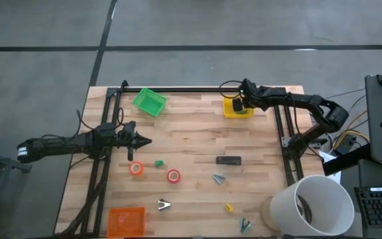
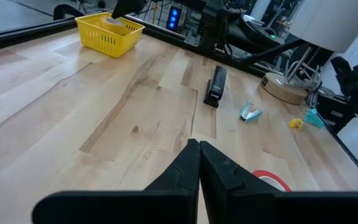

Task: Pick and place Stapler, Stapler remover, tape
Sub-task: Put the bottom blue staple remover into the orange bin

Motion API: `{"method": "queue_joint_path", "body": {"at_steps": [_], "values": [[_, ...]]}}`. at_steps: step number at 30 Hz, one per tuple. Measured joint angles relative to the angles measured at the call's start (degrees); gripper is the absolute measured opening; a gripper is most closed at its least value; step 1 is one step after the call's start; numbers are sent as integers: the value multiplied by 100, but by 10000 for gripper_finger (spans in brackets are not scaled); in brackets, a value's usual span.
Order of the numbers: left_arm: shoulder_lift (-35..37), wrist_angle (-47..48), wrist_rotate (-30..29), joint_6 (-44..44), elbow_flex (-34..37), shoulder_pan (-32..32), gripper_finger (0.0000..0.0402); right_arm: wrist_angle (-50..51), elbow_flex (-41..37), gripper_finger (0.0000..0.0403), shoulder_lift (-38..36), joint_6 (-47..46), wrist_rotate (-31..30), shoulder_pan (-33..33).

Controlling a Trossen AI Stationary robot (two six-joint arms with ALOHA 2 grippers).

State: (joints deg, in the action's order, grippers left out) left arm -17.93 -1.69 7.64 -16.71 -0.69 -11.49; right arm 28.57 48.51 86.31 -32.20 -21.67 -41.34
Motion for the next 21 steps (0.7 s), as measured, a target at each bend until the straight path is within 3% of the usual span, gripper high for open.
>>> {"method": "queue_joint_path", "body": {"at_steps": [11, 21], "values": [[0, 0, 0, 0, 0, 0, 12, 136, 0, 64, -668, 635, 82, 726], [0, 0, 0, 0, 0, 0, 12, 136, 0, 75, -1360, 631, 408, 2010]]}}
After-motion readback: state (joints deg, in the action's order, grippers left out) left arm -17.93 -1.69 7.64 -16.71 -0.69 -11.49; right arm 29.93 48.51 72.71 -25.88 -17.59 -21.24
